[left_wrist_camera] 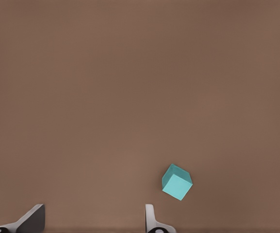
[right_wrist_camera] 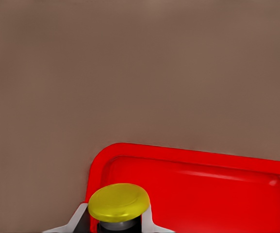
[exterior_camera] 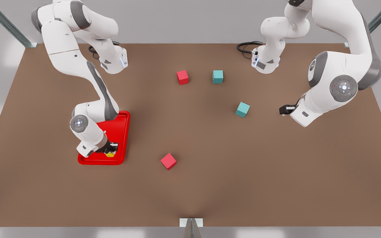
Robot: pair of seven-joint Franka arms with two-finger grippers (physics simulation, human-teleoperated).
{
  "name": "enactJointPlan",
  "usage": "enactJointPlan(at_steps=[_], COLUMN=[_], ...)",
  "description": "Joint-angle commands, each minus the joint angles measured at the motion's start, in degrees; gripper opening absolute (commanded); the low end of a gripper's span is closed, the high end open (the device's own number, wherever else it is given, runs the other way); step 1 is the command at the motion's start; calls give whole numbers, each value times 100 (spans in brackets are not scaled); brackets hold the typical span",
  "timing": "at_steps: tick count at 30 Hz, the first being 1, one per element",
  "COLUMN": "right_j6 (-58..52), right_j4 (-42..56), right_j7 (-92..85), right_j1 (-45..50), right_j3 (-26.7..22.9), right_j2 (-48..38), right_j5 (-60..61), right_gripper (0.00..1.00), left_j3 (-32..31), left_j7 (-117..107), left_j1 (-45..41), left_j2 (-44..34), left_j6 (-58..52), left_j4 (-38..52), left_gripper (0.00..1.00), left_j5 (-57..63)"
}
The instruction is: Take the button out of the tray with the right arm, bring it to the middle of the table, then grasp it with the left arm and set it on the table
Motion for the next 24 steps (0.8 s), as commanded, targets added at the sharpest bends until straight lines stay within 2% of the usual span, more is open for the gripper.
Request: enactJointPlan(at_steps=[1, 7, 9, 11, 14, 15, 16, 19, 20, 24], right_j6=[-699, -822, -1279, -1288, -1806, -2166, -2861, -2906, -2897, -2826], right_j4=[164, 541, 1191, 1560, 2746, 3414, 4636, 5788, 6017, 6166], right_j7=[1112, 3476, 4205, 5146, 6200, 6474, 6781, 7273, 7344, 7151], right_j1=[181, 1368, 1755, 2256, 2941, 3126, 3337, 3784, 3917, 4128], right_j3=[22, 31, 22, 22, 22, 13, 13, -109, -251, -233], right_j2=[12, 187, 556, 794, 1531, 1918, 2630, 3553, 3790, 4063], right_j5=[-81, -46, 455, 569, 762, 763, 763, 763, 771, 789], right_gripper=[39, 39, 39, 39, 40, 40, 40, 40, 40, 40], left_j3=[-3, -3, -3, -3, -3, -3, -3, -3, -3, -3], left_j7=[-74, -65, -65, -65, -65, -65, -65, -56, -56, -56], left_j1=[0, 0, 0, 0, 0, 0, 0, 0, 0, 9], left_j2=[-6, -6, -6, -6, -6, -6, -6, 29, 29, 38], left_j6=[-20, -20, -20, -20, -20, -20, -20, -20, -20, -20], left_j4=[3, 3, 3, 3, -6, -6, -6, 3, 3, -6], left_gripper=[100, 100, 100, 100, 100, 100, 100, 100, 100, 100], left_j5=[3, 3, 3, 3, 3, 3, 3, 3, 3, 3])
